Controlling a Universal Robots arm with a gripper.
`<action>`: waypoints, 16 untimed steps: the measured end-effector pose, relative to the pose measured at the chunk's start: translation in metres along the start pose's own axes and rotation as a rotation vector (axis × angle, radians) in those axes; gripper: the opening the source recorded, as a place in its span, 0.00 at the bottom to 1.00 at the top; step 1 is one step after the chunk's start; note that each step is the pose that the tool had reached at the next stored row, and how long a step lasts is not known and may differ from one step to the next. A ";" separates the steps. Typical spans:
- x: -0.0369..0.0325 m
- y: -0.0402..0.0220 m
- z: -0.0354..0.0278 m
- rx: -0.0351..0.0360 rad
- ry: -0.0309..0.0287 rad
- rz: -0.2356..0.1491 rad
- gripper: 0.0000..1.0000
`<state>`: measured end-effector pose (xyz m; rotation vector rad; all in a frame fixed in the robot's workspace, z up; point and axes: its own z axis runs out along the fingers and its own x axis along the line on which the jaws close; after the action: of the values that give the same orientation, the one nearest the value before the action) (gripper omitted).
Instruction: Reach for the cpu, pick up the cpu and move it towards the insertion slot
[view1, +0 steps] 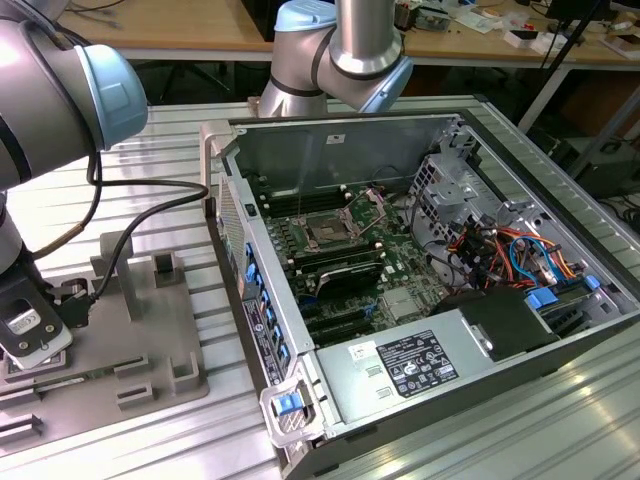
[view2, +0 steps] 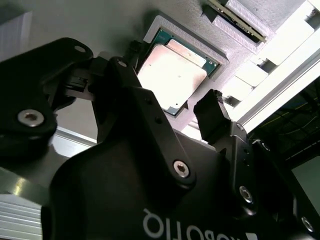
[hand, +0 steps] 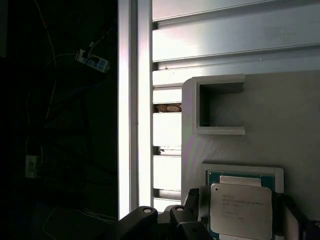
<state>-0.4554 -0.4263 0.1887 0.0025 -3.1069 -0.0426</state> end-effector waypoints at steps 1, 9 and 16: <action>0.0000 0.0000 0.0000 0.0000 0.0000 0.000 0.68; -0.0001 0.0000 0.0000 0.0001 0.0000 0.000 0.55; -0.0006 0.0000 0.0000 0.0000 -0.0001 0.000 0.55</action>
<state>-0.4549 -0.4263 0.1886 0.0024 -3.1070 -0.0425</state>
